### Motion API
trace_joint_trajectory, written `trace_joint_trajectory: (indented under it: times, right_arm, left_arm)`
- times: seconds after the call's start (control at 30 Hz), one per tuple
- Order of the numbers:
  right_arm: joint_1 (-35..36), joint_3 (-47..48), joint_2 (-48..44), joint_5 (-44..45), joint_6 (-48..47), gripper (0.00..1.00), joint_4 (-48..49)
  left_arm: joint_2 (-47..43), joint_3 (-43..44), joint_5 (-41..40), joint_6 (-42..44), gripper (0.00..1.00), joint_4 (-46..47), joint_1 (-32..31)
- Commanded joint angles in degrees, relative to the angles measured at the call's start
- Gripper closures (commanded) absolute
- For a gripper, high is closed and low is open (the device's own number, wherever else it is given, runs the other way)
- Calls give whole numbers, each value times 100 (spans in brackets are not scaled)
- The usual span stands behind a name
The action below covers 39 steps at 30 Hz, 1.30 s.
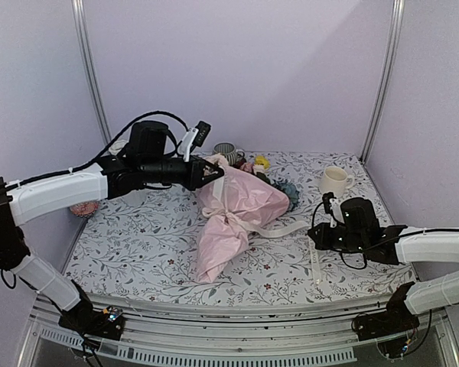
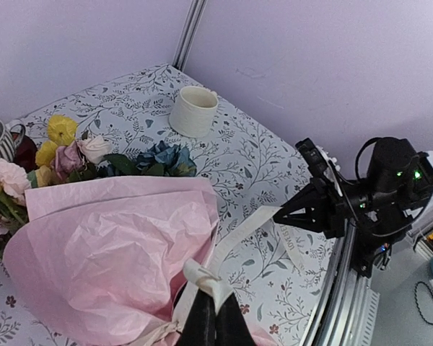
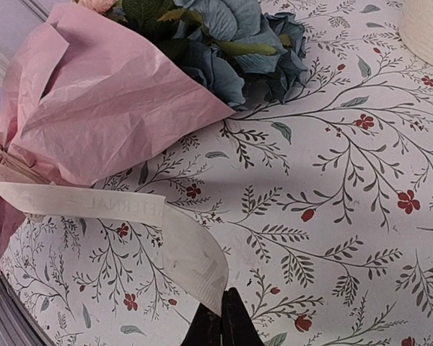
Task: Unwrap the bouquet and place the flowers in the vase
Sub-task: Untie the ribbon from the tied bouquet.
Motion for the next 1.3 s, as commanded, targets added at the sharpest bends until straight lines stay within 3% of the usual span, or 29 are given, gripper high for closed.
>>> trace_joint_trajectory:
  times: [0.0, 0.17, 0.33, 0.47, 0.6, 0.77, 0.87, 0.93, 1.07, 1.27]
  right_arm:
    - [-32, 122, 59, -99, -80, 96, 232]
    - [-34, 67, 22, -142, -108, 96, 285]
    - [-36, 50, 25, -169, -112, 96, 306]
    - [-36, 67, -37, -159, -157, 96, 284]
    - [-36, 120, -124, -155, -202, 96, 175]
    - [-36, 35, -267, -144, -276, 95, 180]
    - [-36, 42, -304, -424, -475, 88, 224]
    - [-35, 88, -340, -650, -637, 77, 229]
    - [-36, 323, -492, -1150, -1032, 58, 142]
    - [290, 766, -262, -1890, -1735, 44, 392]
  left_arm:
    - [259, 485, 163, 29, 100, -79, -84]
    - [180, 624, 232, 43, 100, 126, -174]
    - [261, -361, 177, -234, 100, 1180, -168]
    - [790, 535, 540, -193, 100, 464, -249]
    - [415, 1045, 119, 119, 100, 317, -512]
    - [203, -15, -63, -15, 100, 1147, -508]
    - [601, -143, 198, -222, 100, 1017, -446]
    - [701, 177, 457, -230, 100, 738, -493]
    - [449, 194, 220, -142, 100, 788, -609]
    - [504, 79, 271, -140, 100, 791, -609]
